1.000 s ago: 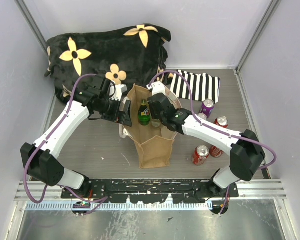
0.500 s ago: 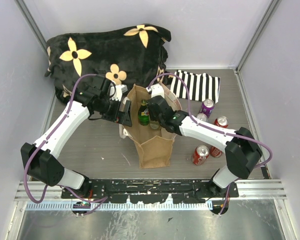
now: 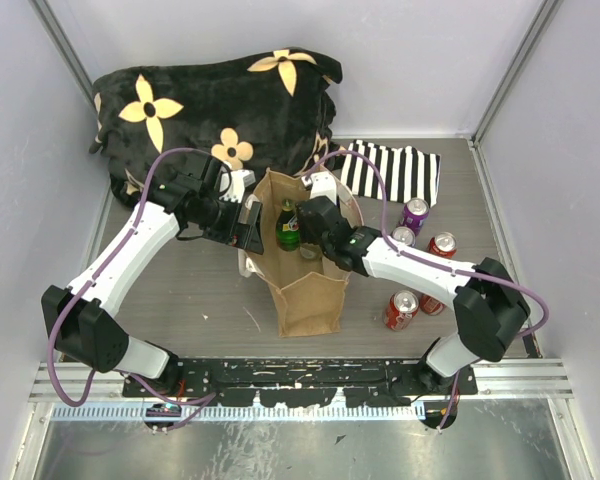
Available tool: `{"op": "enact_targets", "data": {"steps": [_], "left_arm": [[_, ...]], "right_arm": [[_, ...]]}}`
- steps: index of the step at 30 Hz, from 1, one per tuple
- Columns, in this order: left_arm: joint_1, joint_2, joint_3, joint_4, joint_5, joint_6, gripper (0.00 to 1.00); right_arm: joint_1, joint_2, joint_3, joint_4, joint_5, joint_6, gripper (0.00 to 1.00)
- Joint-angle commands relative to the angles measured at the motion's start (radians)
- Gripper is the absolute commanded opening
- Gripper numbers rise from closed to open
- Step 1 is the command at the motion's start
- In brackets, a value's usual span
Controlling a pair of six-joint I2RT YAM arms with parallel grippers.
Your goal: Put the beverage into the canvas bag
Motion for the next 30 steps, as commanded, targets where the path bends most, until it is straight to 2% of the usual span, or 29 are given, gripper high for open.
{"op": "enact_targets", "data": {"steps": [1, 5, 16, 24, 30], "left_arm": [[-0.003, -0.014, 0.01, 0.003, 0.01, 0.009, 0.98], [-0.003, -0.016, 0.009, -0.002, 0.013, 0.013, 0.98], [-0.003, -0.032, -0.013, 0.021, 0.02, -0.008, 0.98], [-0.003, -0.022, 0.006, 0.026, 0.017, -0.008, 0.98], [-0.003, -0.021, 0.021, 0.023, 0.024, -0.001, 0.98]], "right_arm": [[-0.004, -0.053, 0.003, 0.031, 0.051, 0.025, 0.59], [-0.005, -0.049, 0.029, 0.028, 0.043, 0.007, 0.64], [-0.005, -0.076, 0.147, 0.041, 0.037, 0.031, 0.68], [-0.03, -0.011, 0.404, -0.075, 0.065, 0.015, 0.72], [-0.187, 0.043, 0.705, -0.302, 0.11, 0.044, 0.73]]}}
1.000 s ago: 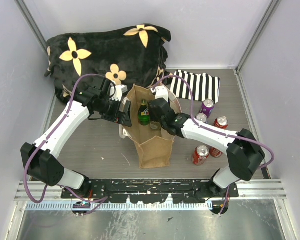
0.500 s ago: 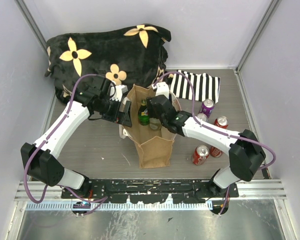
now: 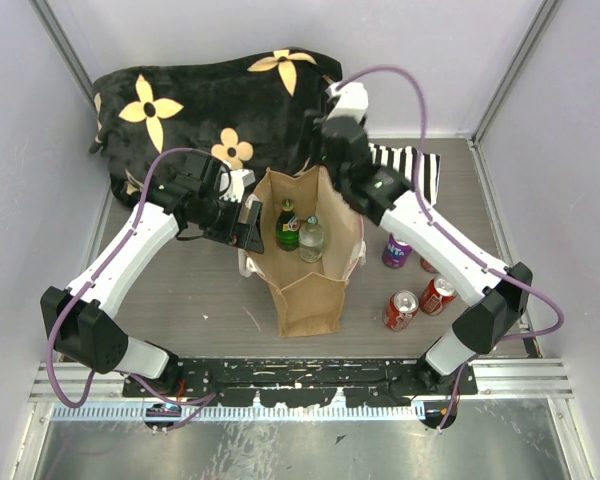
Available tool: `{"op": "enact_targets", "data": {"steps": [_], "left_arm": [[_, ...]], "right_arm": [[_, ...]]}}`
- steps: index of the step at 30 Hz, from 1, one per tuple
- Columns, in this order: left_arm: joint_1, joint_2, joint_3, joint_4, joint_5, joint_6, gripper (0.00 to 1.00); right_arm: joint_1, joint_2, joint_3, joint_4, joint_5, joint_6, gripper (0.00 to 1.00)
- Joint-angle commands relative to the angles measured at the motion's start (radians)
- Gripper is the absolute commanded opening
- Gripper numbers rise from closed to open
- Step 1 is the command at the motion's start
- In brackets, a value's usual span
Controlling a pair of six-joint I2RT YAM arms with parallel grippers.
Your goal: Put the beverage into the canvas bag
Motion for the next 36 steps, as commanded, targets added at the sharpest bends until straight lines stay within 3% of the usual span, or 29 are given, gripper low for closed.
{"op": "enact_targets", "data": {"steps": [1, 7, 14, 26, 36], "left_arm": [[-0.003, -0.015, 0.022, 0.017, 0.019, 0.002, 0.98], [-0.003, -0.018, 0.021, 0.019, 0.027, 0.008, 0.98], [-0.003, -0.011, 0.02, 0.022, 0.035, 0.013, 0.98], [-0.003, -0.008, 0.018, 0.028, 0.038, 0.014, 0.98], [-0.003, 0.01, 0.021, 0.045, 0.042, 0.011, 0.98]], "right_arm": [[-0.151, 0.024, 0.208, -0.236, 0.08, 0.047, 0.73], [-0.363, 0.062, 0.21, -0.474, -0.045, 0.11, 0.73], [-0.511, 0.14, 0.126, -0.59, -0.199, 0.121, 0.77], [-0.632, 0.237, 0.122, -0.668, -0.234, 0.077, 0.8], [-0.661, 0.302, 0.055, -0.671, -0.285, 0.041, 0.81]]}}
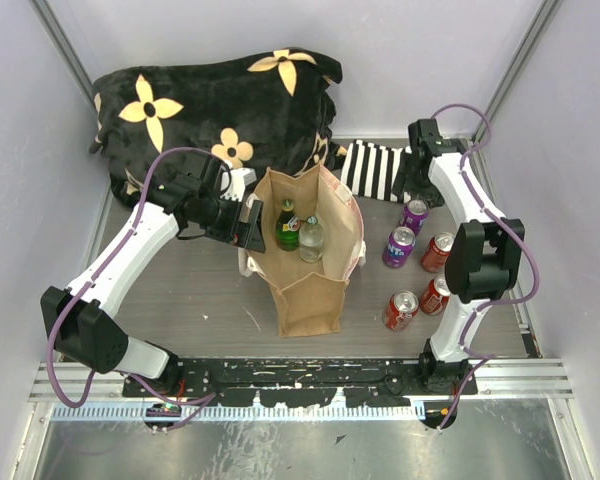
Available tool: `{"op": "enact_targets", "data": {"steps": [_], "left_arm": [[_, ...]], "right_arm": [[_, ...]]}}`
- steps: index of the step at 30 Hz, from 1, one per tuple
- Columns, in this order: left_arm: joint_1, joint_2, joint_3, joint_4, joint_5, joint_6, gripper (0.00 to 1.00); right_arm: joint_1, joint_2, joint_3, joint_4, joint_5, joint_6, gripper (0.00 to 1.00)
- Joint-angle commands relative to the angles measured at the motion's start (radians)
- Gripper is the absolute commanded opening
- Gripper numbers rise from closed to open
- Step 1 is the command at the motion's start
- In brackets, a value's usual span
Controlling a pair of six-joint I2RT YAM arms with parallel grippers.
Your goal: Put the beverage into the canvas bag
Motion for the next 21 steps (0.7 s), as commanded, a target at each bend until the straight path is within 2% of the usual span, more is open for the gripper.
{"op": "enact_targets", "data": {"steps": [1, 11, 13, 15, 17, 21], "left_arm": [[-0.003, 0.012, 0.022, 0.032, 0.023, 0.008, 0.98], [-0.003, 0.02, 0.03, 0.033, 0.024, 0.013, 0.98], [-0.003, 0.02, 0.029, 0.031, 0.024, 0.013, 0.98], [-0.003, 0.02, 0.029, 0.03, 0.024, 0.013, 0.98], [-0.003, 0.019, 0.03, 0.028, 0.021, 0.015, 0.98], [-0.003, 0.016, 0.03, 0.021, 0.015, 0.021, 0.98]], "right_arm": [[-0.006, 0.025, -0.027, 0.002, -0.032, -0.029, 0.81], [-0.04, 0.061, -0.064, 0.024, -0.043, -0.037, 0.81], [-0.04, 0.065, -0.063, 0.025, -0.046, -0.037, 0.77], [-0.04, 0.065, -0.061, 0.028, -0.05, -0.036, 0.66], [-0.04, 0.068, -0.054, 0.029, -0.055, -0.036, 0.49], [-0.04, 0.061, -0.006, 0.014, -0.109, -0.027, 0.07]]}}
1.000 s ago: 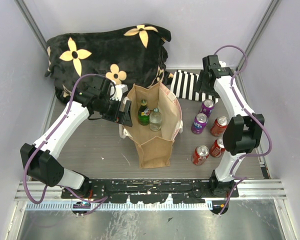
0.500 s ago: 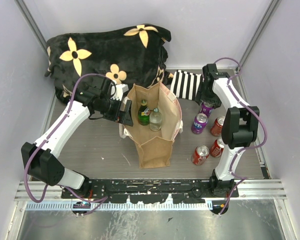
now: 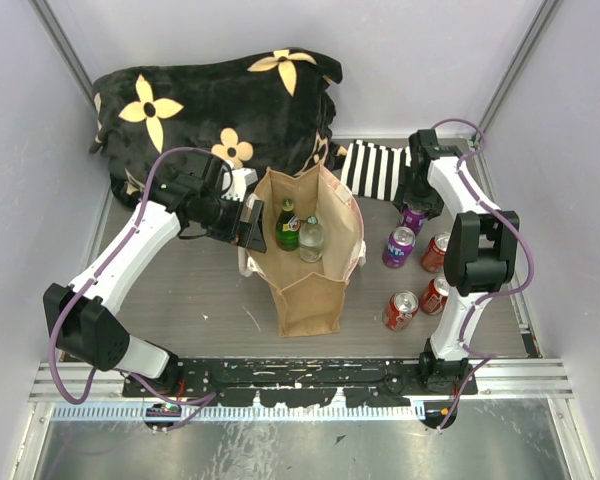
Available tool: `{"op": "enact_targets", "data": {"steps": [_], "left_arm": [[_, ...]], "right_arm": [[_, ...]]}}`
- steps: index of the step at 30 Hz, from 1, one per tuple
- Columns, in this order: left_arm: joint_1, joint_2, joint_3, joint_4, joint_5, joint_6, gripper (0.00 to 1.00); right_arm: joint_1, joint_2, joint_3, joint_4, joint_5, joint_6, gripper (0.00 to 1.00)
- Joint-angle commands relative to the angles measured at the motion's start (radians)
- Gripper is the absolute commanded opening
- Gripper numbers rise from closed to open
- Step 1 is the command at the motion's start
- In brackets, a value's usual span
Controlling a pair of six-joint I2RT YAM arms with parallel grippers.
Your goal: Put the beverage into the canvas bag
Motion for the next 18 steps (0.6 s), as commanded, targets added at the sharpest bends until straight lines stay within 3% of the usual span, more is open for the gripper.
{"op": "enact_targets", "data": {"steps": [1, 8, 13, 18], "left_arm": [[-0.003, 0.0, 0.03, 0.009, 0.005, 0.021, 0.98], [-0.004, -0.008, 0.03, -0.011, 0.001, 0.052, 0.98], [-0.003, -0.028, 0.033, -0.018, 0.003, 0.065, 0.98], [-0.003, -0.044, 0.037, -0.03, 0.016, 0.068, 0.98]], "right_arm": [[-0.002, -0.016, 0.079, -0.004, -0.067, 0.008, 0.02], [0.012, -0.065, 0.365, -0.089, -0.165, 0.031, 0.01], [0.102, -0.063, 0.647, -0.191, -0.183, 0.035, 0.01], [0.251, -0.113, 0.709, -0.195, -0.193, 0.05, 0.01]]}}
